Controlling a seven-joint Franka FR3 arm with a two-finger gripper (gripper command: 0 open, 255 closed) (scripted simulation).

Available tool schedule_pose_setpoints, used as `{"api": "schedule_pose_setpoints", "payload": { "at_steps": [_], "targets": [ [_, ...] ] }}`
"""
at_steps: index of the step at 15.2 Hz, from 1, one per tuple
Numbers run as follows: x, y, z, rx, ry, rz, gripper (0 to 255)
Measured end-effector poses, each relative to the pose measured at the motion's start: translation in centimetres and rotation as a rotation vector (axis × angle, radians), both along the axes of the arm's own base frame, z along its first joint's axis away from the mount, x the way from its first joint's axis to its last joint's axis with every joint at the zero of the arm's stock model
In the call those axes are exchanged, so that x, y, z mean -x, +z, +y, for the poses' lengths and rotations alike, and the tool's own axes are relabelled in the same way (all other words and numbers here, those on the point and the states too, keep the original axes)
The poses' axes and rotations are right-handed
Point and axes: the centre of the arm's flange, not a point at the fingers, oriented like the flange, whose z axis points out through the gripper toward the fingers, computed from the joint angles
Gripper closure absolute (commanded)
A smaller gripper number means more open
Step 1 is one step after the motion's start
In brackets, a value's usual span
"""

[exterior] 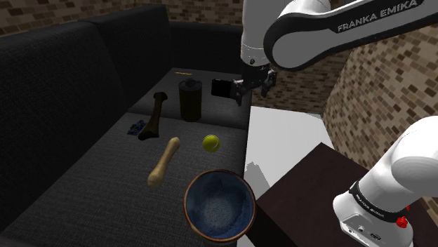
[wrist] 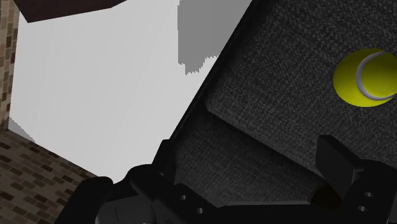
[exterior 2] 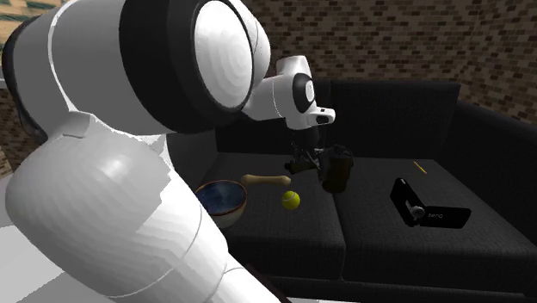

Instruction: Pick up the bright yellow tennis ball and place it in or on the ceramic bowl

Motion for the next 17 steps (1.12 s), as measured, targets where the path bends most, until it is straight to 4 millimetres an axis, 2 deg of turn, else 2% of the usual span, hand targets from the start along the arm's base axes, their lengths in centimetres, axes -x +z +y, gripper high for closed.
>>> {"api": "schedule_pose_setpoints", "payload": {
  "at_steps": [10, 13, 15, 17],
  "targets": [
    [-5.1, -8.5, 9.5, 0.04, -0.074, 0.004, 0],
    [-7.2, -11.2, 12.7, 0.052, -0.097, 0.005, 0],
    [-7.8, -12.7, 13.6, 0.057, -0.108, 0.006, 0],
    [-8.0, -13.9, 13.4, 0.059, -0.111, 0.005, 0]
  ]
}}
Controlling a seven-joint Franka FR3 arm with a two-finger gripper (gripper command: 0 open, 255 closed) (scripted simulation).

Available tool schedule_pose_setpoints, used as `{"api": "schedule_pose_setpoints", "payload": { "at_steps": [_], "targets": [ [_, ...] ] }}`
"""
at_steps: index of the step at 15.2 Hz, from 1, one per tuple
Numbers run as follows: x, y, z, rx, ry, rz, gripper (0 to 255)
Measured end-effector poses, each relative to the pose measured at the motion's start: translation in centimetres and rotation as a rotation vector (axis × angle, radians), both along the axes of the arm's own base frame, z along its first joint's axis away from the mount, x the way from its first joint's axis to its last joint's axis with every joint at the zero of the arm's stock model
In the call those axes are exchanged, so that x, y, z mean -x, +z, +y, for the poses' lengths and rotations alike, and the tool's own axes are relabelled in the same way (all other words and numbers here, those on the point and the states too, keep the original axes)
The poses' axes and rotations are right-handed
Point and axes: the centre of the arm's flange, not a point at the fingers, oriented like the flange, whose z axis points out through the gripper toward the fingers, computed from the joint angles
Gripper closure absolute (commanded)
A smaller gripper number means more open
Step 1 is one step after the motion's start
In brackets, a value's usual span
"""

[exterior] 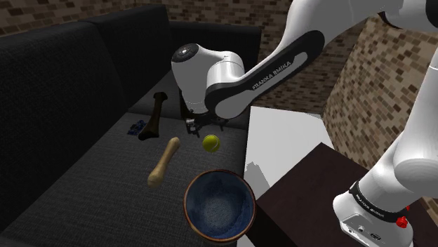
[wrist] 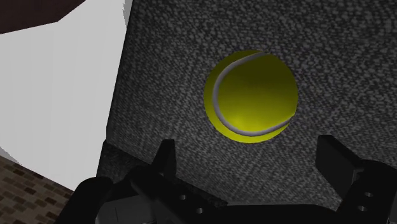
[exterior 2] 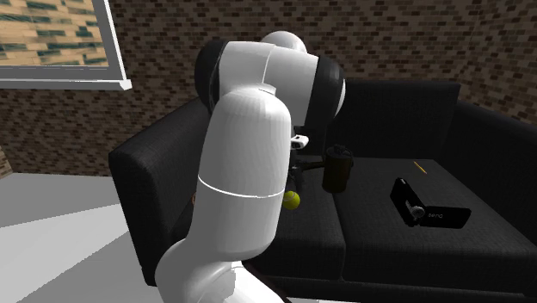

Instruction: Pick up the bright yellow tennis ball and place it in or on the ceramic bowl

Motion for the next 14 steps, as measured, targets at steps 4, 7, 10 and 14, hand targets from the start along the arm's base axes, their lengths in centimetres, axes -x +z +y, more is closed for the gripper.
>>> {"api": "schedule_pose_setpoints", "payload": {
  "at_steps": [4, 7, 10, 14],
  "targets": [
    [-0.4, -2.1, -0.4, 0.001, -0.001, -0.001, 0],
    [-0.4, -2.9, -0.7, 0.001, -0.001, -0.001, 0],
    [-0.3, -3.0, -0.6, 0.0, -0.001, -0.001, 0],
    [-0.4, -2.9, -0.6, 0.0, -0.001, -0.002, 255]
  ]
}}
